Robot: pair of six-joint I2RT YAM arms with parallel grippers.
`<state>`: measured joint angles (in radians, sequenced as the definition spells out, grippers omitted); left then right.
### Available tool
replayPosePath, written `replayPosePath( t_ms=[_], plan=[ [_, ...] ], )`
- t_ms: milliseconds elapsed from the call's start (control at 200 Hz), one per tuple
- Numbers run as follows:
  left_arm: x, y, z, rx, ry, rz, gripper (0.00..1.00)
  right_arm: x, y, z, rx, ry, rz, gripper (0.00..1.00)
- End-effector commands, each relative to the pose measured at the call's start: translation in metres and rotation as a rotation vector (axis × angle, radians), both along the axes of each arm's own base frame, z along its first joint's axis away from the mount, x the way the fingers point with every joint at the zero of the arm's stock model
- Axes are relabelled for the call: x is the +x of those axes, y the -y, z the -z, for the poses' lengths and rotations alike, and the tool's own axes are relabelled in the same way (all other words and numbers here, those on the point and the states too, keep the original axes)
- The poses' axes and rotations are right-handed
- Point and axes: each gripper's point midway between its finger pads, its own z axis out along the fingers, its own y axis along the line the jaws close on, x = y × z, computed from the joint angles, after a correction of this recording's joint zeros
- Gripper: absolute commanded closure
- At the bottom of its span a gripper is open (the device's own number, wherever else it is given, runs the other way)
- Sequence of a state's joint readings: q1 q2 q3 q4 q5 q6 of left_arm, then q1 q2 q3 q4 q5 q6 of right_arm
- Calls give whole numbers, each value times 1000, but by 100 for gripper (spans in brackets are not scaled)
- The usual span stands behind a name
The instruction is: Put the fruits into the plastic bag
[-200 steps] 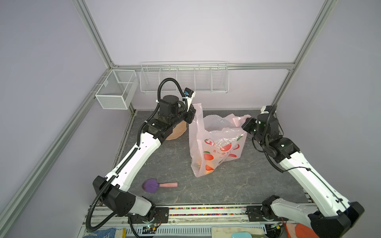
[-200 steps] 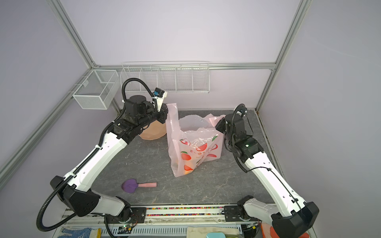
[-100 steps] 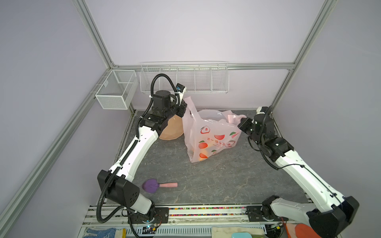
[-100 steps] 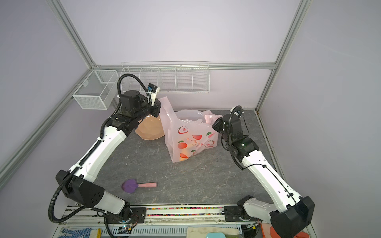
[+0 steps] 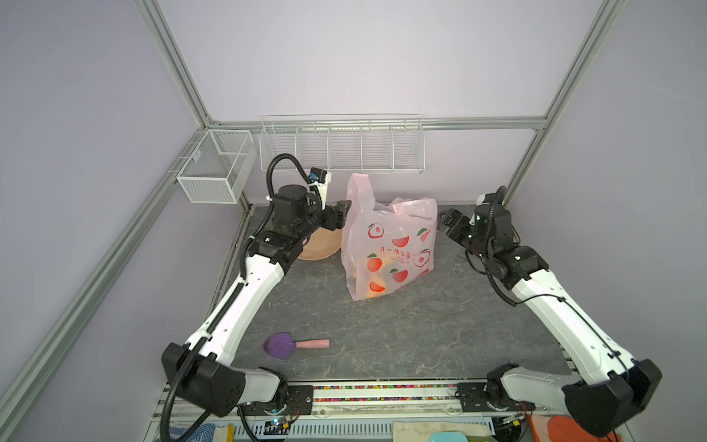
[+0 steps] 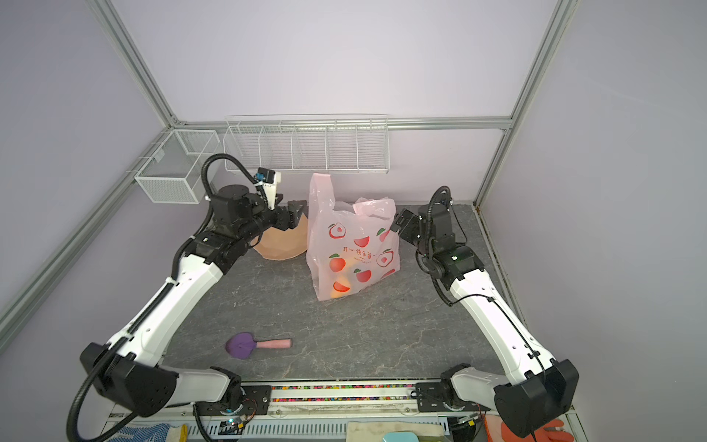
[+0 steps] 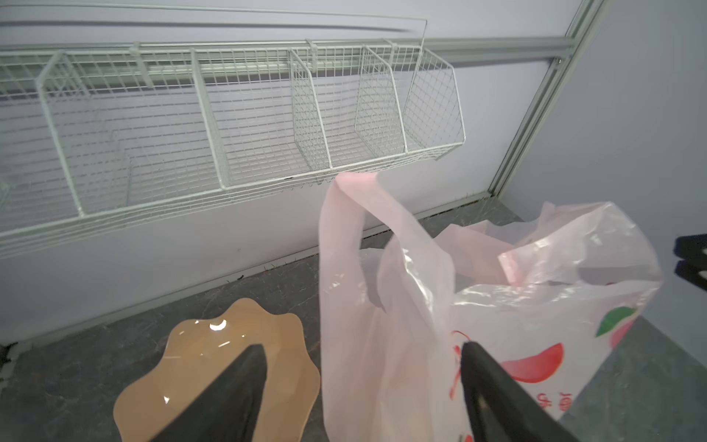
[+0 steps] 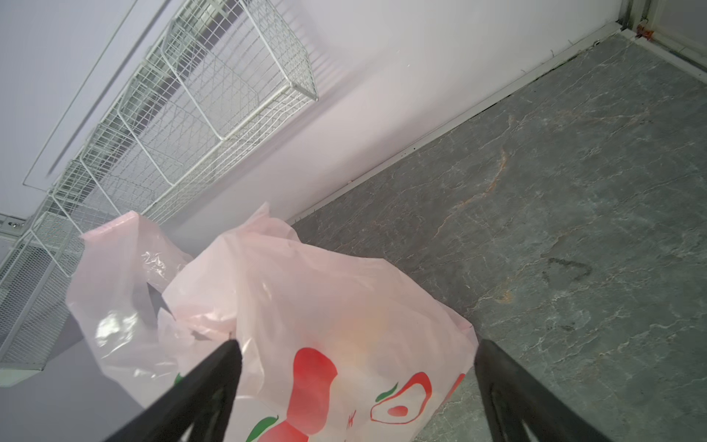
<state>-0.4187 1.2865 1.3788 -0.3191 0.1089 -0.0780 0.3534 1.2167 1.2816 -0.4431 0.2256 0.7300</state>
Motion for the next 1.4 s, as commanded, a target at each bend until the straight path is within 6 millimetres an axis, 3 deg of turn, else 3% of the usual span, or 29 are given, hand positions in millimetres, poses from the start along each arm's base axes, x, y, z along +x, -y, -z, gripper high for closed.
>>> replayPosePath(
  t_ms=[0,30,45,195,400,545,645,735,850,920,1070,1160,1280,1395],
  plan=[
    [-23,-31,6,-136,-110,-145,12,-23,26,-11,-82,-18,-32,9],
    [-31,-36,8,-148,-120,-161,8,-26,33,-16,-100,-12,-26,11],
    [-34,-39,10,-154,-128,-170,1,-27,36,-17,-107,-12,-27,11],
    [-64,-67,21,-194,-163,-266,1,-33,56,-22,-165,-30,-25,12],
    [-90,-104,30,-202,-135,-407,1,-30,65,-14,-200,-49,-20,12],
    [-98,-118,73,-147,-199,-478,1,-31,78,13,-325,-84,-1,11],
    [-93,-120,112,-118,-212,-495,1,-36,90,48,-400,-90,26,11],
    [-82,-128,152,-80,-216,-546,1,-38,103,95,-448,-137,72,11],
    [-67,-151,189,-81,-148,-623,1,-36,113,144,-514,-156,99,11],
    [-61,-170,200,-81,-87,-676,1,-33,119,165,-558,-151,117,11],
    [-52,-206,206,-50,17,-737,1,-22,126,190,-633,-106,133,11],
    [-46,-219,212,-13,36,-740,1,-14,128,192,-640,-52,166,11],
    [-38,-219,220,7,71,-712,1,-3,126,191,-654,46,172,11],
    [-27,-210,238,20,82,-651,1,-5,124,206,-696,79,147,11]
  ],
)
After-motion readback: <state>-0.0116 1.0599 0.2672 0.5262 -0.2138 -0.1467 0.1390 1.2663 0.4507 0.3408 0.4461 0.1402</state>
